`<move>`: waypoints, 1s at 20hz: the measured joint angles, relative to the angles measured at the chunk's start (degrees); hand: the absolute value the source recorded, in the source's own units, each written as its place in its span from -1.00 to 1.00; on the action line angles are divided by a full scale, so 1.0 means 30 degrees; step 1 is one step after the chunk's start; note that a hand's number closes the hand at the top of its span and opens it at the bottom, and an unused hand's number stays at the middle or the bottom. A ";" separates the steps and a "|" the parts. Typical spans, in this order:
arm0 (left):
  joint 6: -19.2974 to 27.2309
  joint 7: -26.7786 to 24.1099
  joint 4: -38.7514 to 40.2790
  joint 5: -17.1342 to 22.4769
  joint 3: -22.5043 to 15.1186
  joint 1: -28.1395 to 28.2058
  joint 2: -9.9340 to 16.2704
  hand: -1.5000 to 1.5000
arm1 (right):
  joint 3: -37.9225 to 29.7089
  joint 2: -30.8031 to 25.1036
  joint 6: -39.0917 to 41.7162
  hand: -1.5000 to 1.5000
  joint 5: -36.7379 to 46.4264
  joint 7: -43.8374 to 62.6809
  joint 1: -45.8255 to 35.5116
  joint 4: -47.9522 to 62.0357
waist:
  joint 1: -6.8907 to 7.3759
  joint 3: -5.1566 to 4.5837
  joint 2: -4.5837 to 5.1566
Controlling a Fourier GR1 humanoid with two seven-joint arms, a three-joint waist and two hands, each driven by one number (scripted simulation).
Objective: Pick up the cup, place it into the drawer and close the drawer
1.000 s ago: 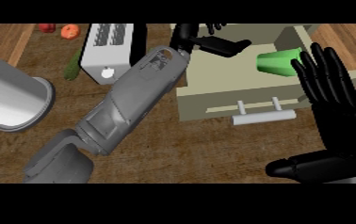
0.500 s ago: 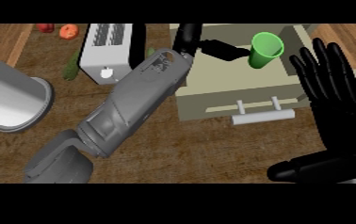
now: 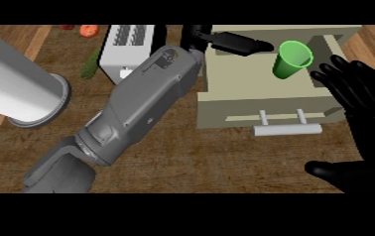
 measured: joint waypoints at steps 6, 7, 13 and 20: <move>0.0114 0.0182 -0.2295 0.0197 0.0946 0.1734 0.1039 -1.00 | 0.0176 -0.1340 0.1454 1.00 0.0707 0.0058 0.0820 -0.0806 | 0.0726 -0.0017 -0.0213; 0.0079 0.0249 -0.2856 0.0274 0.1035 0.2263 0.1301 -1.00 | 0.0281 -0.1569 0.1653 1.00 0.1053 0.0098 0.1036 -0.1032 | 0.0836 -0.0019 -0.0251; 0.0476 0.1403 -0.7254 0.0493 0.1348 0.5750 0.3669 -1.00 | 0.0852 -0.2323 0.2291 1.00 0.3092 0.0084 0.1843 -0.1641 | 0.1310 -0.0023 -0.0367; 0.0064 0.2696 -1.2582 0.0735 0.2050 1.0549 0.6928 -1.00 | 0.1710 -0.2490 0.2654 1.00 0.5935 -0.0870 0.2277 -0.0559 | 0.1296 -0.0011 -0.0281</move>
